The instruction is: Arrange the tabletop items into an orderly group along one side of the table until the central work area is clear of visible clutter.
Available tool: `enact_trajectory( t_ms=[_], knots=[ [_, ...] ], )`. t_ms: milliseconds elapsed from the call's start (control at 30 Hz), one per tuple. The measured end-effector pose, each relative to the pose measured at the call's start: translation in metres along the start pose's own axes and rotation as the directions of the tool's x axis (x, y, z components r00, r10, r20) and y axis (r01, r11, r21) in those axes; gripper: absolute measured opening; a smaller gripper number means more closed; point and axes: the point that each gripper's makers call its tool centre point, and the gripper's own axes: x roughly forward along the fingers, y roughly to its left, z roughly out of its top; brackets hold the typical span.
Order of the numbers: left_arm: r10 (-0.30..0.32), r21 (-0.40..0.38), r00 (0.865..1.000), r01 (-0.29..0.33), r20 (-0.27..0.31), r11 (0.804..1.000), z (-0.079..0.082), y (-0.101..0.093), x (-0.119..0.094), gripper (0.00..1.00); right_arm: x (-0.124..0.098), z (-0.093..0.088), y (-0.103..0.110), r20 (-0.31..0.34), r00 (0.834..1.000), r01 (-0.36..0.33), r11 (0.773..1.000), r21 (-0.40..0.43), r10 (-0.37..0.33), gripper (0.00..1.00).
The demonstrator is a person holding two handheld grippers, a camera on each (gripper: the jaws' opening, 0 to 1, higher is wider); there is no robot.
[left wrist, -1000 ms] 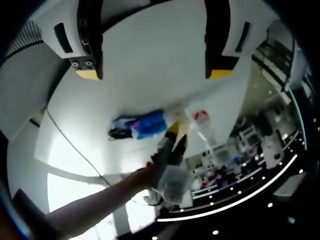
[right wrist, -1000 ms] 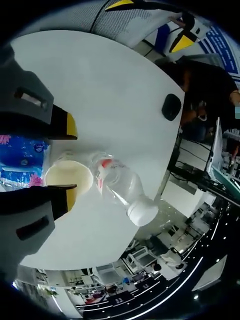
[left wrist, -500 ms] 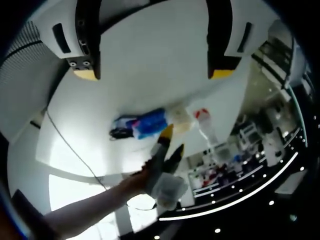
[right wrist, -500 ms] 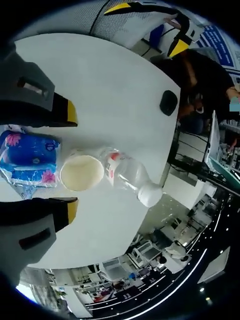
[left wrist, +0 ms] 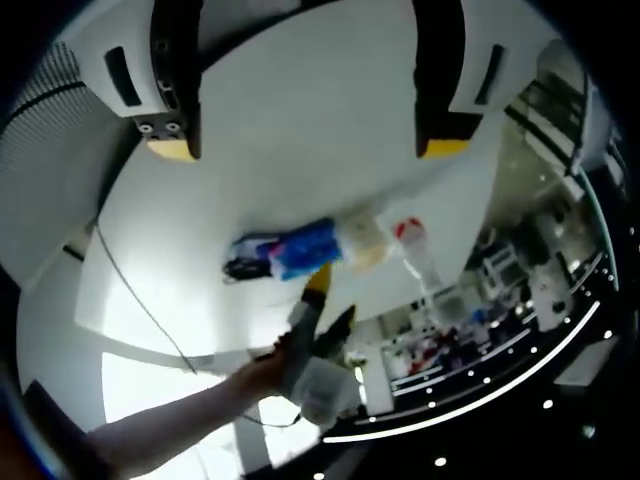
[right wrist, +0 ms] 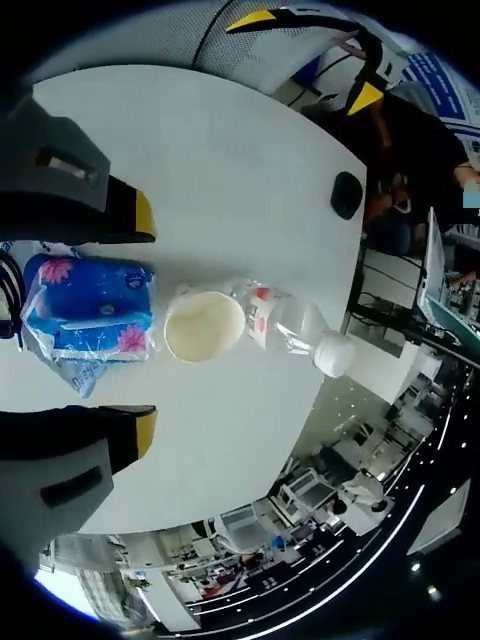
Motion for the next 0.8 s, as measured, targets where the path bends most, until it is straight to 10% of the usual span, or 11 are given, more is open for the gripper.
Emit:
enact_trajectory(
  t_ms=[800],
  knots=[
    [0.023,-0.006,0.999,-0.023,0.022,1.0,0.003,0.004,-0.003,0.96,-0.003,-0.057,-0.001,-0.08,0.997,0.003,0.997,0.072,0.003,0.7]
  ],
)
